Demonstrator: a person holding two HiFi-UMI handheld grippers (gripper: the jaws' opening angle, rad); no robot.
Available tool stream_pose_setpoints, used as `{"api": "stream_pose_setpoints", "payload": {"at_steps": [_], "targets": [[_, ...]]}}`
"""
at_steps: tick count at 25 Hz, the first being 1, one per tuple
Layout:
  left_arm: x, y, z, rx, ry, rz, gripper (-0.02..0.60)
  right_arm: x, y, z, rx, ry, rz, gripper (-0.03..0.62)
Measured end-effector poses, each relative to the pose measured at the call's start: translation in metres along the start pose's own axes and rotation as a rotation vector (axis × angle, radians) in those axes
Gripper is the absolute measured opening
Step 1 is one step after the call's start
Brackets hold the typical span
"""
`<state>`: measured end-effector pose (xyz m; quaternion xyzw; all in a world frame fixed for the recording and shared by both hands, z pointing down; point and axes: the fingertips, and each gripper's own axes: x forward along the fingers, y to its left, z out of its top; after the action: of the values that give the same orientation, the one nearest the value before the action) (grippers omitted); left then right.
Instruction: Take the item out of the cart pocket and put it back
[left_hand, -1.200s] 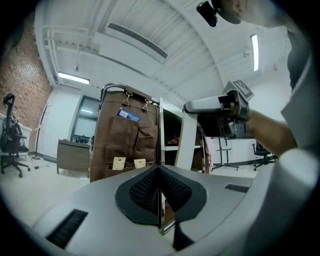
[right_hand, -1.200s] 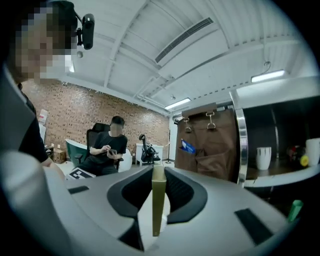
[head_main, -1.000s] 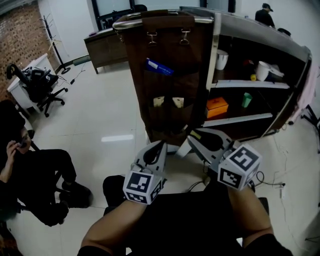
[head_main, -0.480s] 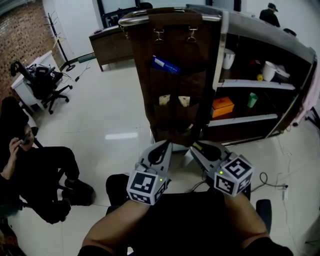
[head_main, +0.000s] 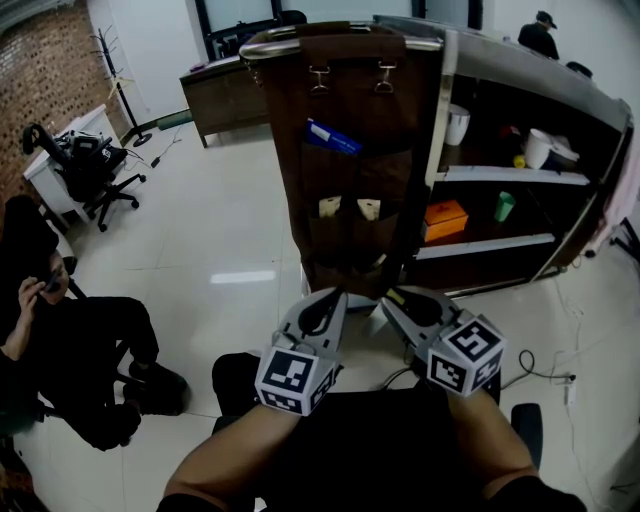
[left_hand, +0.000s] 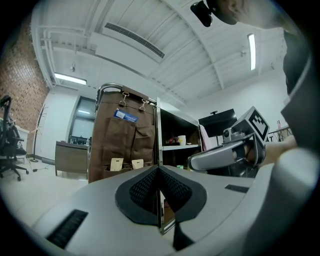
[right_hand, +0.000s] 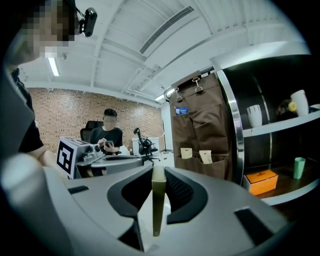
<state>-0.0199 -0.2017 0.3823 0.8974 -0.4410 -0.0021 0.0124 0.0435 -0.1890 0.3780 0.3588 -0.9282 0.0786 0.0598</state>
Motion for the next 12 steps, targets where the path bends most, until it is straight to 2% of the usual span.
{"api": "stream_pose_setpoints", "payload": {"at_steps": [4,12], "targets": [[0.0000,-0.0009,-0.0037,-0.011,0.013,-0.006,0.000,0.0002,0.0014,0.0014,0.000,-0.005,0.004,0.089],[0.0005,0.0001,-0.0038,0.015,0.011,0.006,0.000,0.0022,0.0007,-0.0023,0.006,0.000,0.006,0.089]]}}
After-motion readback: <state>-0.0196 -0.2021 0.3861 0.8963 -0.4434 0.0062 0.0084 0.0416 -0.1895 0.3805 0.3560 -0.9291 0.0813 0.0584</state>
